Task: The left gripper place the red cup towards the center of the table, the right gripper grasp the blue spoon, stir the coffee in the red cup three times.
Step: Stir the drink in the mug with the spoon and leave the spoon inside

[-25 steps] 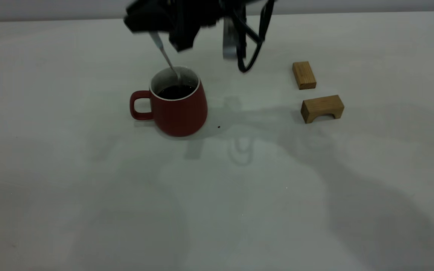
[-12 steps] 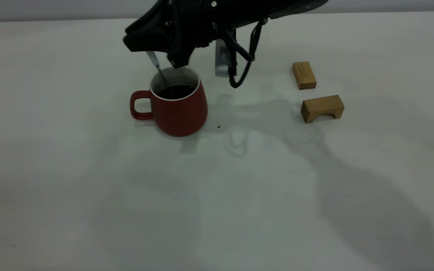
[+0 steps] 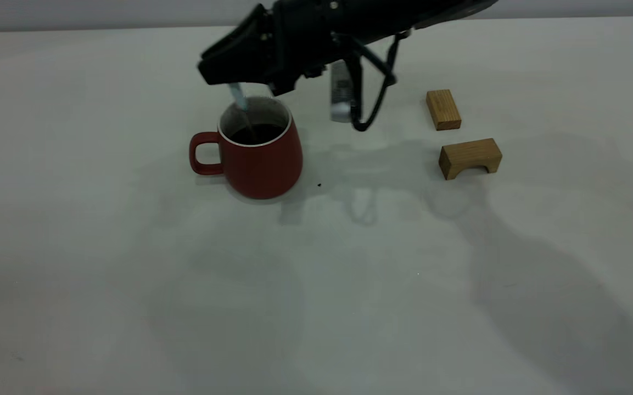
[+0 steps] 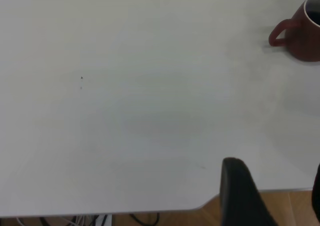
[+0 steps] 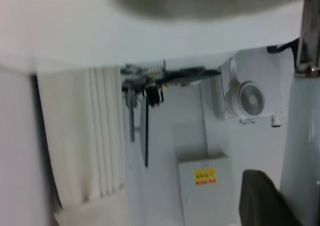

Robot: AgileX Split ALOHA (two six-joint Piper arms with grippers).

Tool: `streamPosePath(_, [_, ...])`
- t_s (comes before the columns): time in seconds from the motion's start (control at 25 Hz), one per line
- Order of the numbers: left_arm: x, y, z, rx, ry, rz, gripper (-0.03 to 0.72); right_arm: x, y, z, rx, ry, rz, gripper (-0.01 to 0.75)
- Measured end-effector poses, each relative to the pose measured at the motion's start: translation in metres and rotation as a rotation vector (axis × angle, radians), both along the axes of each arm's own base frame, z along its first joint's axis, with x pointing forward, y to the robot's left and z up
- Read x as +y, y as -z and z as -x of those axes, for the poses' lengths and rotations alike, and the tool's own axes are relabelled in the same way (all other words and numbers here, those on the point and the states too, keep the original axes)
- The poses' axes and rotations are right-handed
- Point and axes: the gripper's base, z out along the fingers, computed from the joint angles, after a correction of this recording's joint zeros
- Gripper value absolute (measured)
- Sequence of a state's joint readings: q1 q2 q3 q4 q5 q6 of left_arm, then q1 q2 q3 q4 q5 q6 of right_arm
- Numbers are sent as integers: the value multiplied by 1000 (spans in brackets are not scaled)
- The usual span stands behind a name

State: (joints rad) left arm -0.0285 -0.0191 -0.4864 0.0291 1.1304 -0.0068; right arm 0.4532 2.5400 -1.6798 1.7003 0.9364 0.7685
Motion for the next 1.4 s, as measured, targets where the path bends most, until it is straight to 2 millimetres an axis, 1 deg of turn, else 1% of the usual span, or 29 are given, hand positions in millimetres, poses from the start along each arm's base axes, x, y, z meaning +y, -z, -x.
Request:
streamPosePath(0.12, [0, 0, 0, 0, 0, 0, 424, 4, -1, 0, -164, -28, 5, 135])
streamPosePath(0.2, [0, 0, 0, 0, 0, 0, 424, 0, 0, -5, -239, -32, 37, 135])
streamPosePath(0.24, [0, 0, 0, 0, 0, 0, 424, -5, 1, -7, -246, -28, 48, 135])
streamPosePath(0.32, [0, 0, 0, 0, 0, 0, 424, -15, 2, -11, -203, -19, 47, 135])
streamPosePath(0.4, [0, 0, 0, 0, 0, 0, 424, -24, 2, -13, -123, -11, 41, 135])
streamPosePath(0.48, [0, 0, 0, 0, 0, 0, 424, -27, 2, -13, -43, -1, 30, 135])
streamPosePath(0.56, [0, 0, 0, 0, 0, 0, 424, -24, 2, -11, -6, 1, 25, 135])
streamPosePath(0.68, [0, 0, 0, 0, 0, 0, 424, -11, 0, -5, 0, -3, 1, 135])
streamPosePath(0.76, [0, 0, 0, 0, 0, 0, 424, 0, -2, -1, -40, -6, -16, 135])
streamPosePath(0.84, [0, 0, 0, 0, 0, 0, 424, 4, -2, 0, -116, -14, -8, 135])
streamPosePath(0.92, [0, 0, 0, 0, 0, 0, 424, 4, 0, -2, -199, -28, 20, 135])
streamPosePath(1.0, [0, 0, 0, 0, 0, 0, 424, -3, 2, -5, -224, -34, 45, 135])
streamPosePath(1.08, [0, 0, 0, 0, 0, 0, 424, -13, 3, -8, -201, -37, 63, 135])
streamPosePath(1.2, [0, 0, 0, 0, 0, 0, 424, -21, 5, -9, -92, -36, 67, 135])
streamPosePath(1.28, [0, 0, 0, 0, 0, 0, 424, -19, 5, -6, -37, -41, 62, 135])
streamPosePath(1.4, [0, 0, 0, 0, 0, 0, 424, -7, 4, 1, -8, -45, 44, 135])
